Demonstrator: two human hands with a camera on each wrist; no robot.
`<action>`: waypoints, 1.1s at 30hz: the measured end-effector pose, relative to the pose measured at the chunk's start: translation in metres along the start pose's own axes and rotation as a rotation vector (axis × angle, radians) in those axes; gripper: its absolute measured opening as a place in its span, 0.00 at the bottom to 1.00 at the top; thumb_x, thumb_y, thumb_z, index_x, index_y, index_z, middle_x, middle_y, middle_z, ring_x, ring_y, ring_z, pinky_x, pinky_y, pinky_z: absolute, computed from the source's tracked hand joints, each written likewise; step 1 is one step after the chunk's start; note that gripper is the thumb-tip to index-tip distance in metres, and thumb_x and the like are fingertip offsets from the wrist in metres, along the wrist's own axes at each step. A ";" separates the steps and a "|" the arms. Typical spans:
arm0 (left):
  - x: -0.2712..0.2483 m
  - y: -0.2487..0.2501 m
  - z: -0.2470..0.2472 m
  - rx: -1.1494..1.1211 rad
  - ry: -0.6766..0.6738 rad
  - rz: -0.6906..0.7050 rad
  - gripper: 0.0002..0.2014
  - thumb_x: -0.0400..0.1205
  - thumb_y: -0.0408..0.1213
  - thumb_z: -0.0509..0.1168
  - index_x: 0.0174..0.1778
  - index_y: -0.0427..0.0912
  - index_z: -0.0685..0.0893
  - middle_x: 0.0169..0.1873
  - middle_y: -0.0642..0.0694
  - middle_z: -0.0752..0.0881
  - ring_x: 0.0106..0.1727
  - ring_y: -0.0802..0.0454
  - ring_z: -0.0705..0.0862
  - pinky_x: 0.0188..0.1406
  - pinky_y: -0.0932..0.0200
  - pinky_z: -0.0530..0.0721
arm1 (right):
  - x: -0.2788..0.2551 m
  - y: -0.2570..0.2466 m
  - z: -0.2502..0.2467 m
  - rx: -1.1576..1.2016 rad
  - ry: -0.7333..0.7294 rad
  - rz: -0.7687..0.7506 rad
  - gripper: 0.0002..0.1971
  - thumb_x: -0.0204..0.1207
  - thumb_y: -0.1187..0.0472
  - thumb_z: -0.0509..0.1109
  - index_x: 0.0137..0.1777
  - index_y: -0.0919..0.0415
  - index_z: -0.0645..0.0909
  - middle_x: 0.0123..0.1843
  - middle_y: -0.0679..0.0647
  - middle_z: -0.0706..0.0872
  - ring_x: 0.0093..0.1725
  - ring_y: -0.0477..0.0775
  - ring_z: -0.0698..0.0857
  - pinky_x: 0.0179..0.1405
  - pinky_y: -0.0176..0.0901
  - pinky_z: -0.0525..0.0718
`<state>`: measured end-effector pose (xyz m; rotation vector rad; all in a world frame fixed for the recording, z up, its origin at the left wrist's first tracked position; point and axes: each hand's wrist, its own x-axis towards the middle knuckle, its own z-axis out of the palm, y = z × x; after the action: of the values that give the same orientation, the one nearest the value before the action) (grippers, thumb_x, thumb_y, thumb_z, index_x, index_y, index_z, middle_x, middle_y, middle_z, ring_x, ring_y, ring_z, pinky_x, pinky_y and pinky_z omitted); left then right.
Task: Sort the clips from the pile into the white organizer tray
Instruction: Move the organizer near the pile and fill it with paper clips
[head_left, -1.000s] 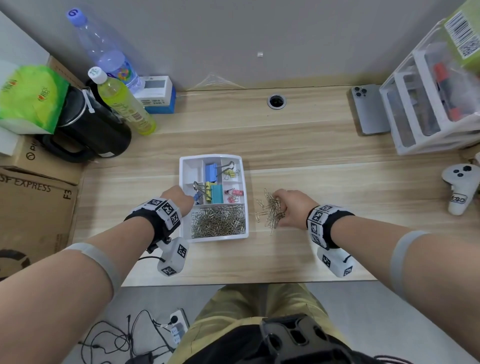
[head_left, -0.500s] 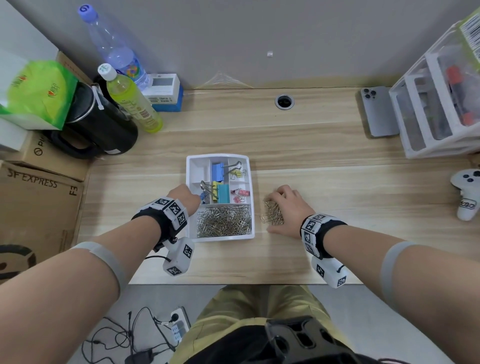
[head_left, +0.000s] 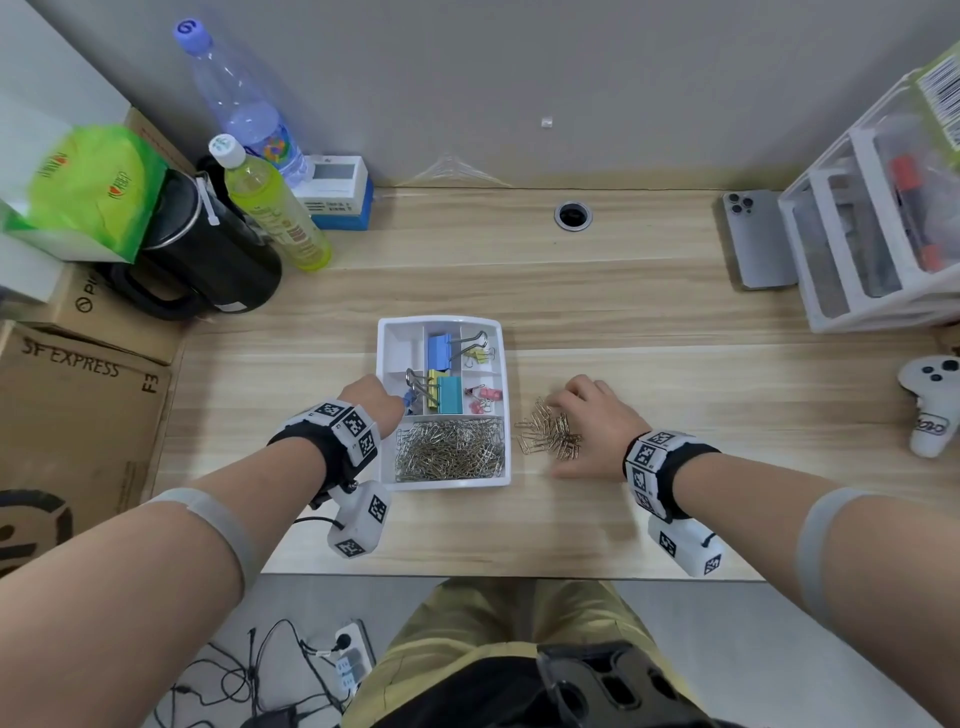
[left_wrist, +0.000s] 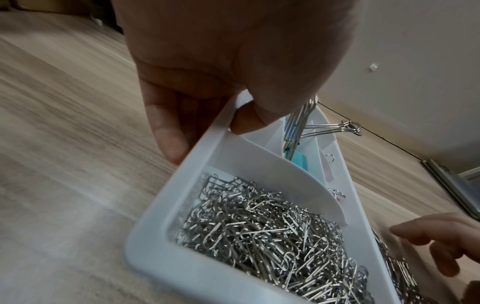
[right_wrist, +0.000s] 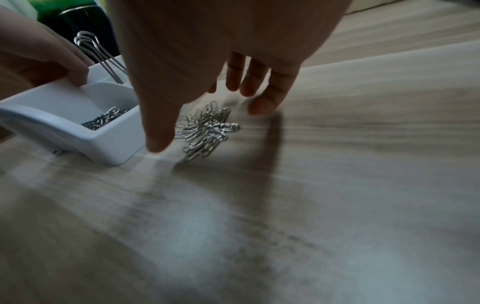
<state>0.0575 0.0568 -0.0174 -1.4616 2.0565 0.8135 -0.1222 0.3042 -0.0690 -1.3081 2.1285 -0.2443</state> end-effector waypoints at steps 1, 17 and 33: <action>0.000 0.000 0.000 0.002 0.002 0.000 0.06 0.83 0.34 0.57 0.40 0.37 0.72 0.33 0.43 0.76 0.30 0.45 0.77 0.32 0.56 0.77 | 0.000 0.002 -0.002 -0.015 -0.025 0.002 0.48 0.50 0.37 0.79 0.74 0.46 0.68 0.65 0.46 0.67 0.63 0.52 0.68 0.58 0.48 0.81; 0.003 0.004 0.006 -0.009 0.047 0.016 0.06 0.83 0.36 0.57 0.47 0.36 0.73 0.35 0.43 0.76 0.31 0.45 0.78 0.32 0.56 0.79 | 0.015 -0.005 0.011 0.099 -0.099 -0.037 0.22 0.71 0.55 0.81 0.64 0.54 0.83 0.63 0.55 0.73 0.63 0.58 0.74 0.68 0.52 0.74; 0.005 0.009 0.006 -0.001 0.056 0.026 0.06 0.83 0.36 0.57 0.48 0.36 0.73 0.34 0.44 0.76 0.35 0.43 0.80 0.39 0.51 0.85 | 0.018 -0.021 0.006 0.031 -0.077 -0.017 0.05 0.71 0.66 0.68 0.41 0.61 0.87 0.42 0.52 0.81 0.46 0.56 0.82 0.49 0.47 0.81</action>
<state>0.0479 0.0604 -0.0236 -1.4765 2.1215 0.7917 -0.1086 0.2795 -0.0709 -1.2973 2.0419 -0.2293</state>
